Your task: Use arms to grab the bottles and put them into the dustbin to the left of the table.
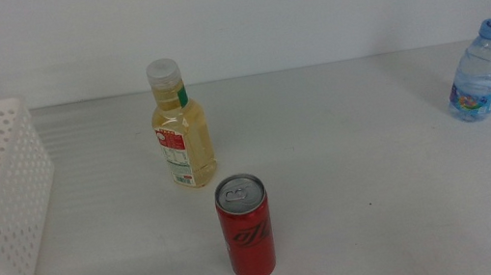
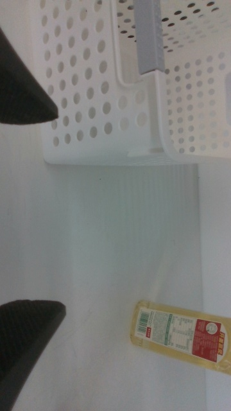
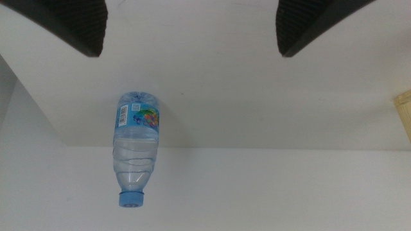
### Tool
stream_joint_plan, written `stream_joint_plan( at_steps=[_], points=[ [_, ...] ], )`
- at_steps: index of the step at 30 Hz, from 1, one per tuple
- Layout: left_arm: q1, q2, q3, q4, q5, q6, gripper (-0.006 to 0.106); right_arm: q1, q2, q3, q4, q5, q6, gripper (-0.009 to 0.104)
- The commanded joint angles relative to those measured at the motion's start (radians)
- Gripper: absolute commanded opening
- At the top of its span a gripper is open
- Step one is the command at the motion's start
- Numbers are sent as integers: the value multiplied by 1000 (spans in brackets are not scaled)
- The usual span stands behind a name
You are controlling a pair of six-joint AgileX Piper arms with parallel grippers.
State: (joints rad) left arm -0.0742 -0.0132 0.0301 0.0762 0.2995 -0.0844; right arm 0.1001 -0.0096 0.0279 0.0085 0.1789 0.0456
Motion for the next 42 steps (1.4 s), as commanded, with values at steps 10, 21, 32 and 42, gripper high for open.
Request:
stream_joint_plan(
  at_steps=[10, 21, 32, 42],
  points=[
    [-127, 323, 2, -22, -465, -21, 90, -5, -27, -8, -9, -76, -10, 72],
    [-367, 748, 3, -23, -883, -20, 90, -5, -27, -8, -9, -76, -10, 72],
    [-444, 1094, 5, -10, -1237, -21, 90, -5, -27, -8, -9, -76, -10, 72],
    [-444, 1311, 5, 58, -1497, -21, 90, -5, -27, -8, -9, -76, -10, 72]
  ],
)
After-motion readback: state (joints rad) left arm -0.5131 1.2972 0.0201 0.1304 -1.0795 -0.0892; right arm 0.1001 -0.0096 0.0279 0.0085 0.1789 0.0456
